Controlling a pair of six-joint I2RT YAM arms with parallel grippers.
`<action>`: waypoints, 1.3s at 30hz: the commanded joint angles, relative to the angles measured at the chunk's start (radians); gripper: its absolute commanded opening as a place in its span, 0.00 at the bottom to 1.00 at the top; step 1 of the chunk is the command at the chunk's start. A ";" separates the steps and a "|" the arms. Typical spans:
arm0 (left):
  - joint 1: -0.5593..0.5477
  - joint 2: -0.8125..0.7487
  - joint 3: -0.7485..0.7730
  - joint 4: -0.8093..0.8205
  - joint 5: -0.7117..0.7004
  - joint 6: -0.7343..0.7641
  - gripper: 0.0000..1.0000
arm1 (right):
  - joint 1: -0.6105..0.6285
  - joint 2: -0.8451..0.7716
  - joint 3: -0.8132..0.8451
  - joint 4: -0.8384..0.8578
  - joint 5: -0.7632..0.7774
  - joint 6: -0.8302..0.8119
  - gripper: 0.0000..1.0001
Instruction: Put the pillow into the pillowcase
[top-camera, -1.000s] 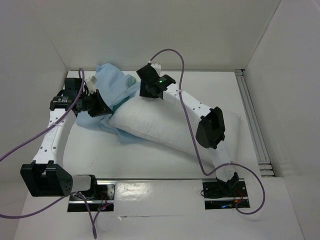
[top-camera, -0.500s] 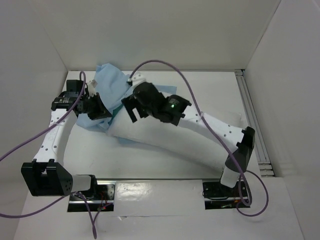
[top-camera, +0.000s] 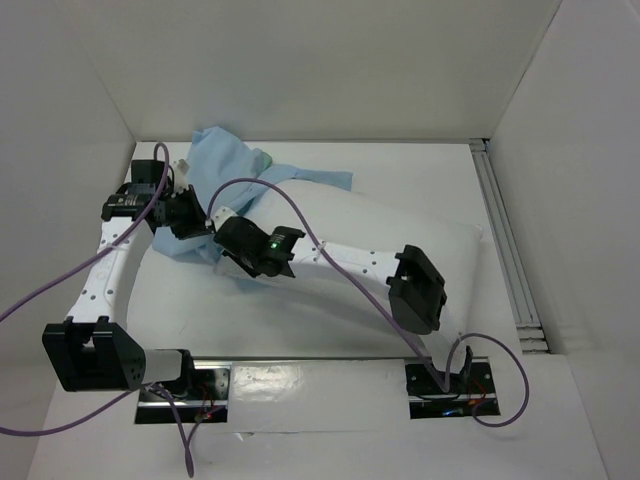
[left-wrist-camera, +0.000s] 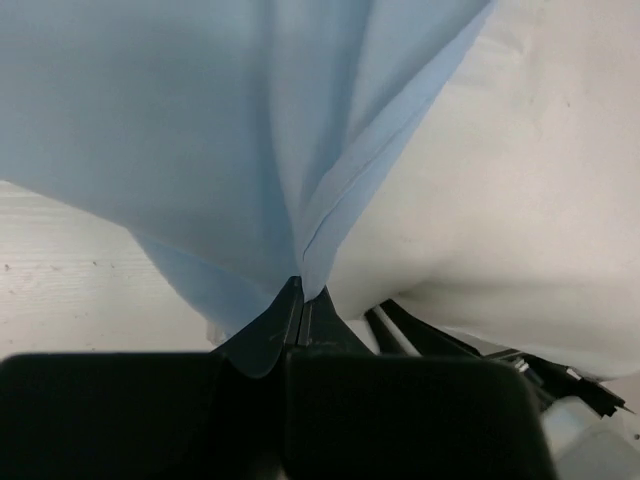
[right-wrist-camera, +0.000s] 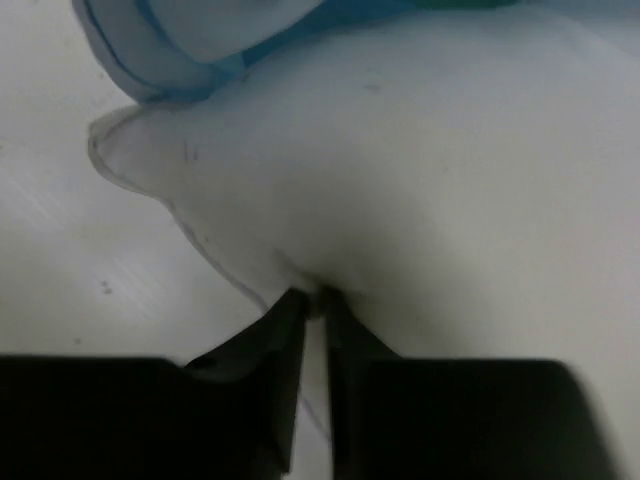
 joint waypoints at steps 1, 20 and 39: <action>0.000 -0.029 0.033 -0.012 -0.014 -0.004 0.00 | -0.028 0.056 0.102 0.008 0.011 0.007 0.01; 0.000 -0.070 -0.007 -0.051 0.012 0.057 0.00 | -0.264 0.160 0.395 -0.153 -0.047 0.268 0.00; -0.085 -0.008 0.050 -0.029 0.112 0.030 0.00 | -0.275 0.196 0.350 0.061 -0.167 0.443 0.00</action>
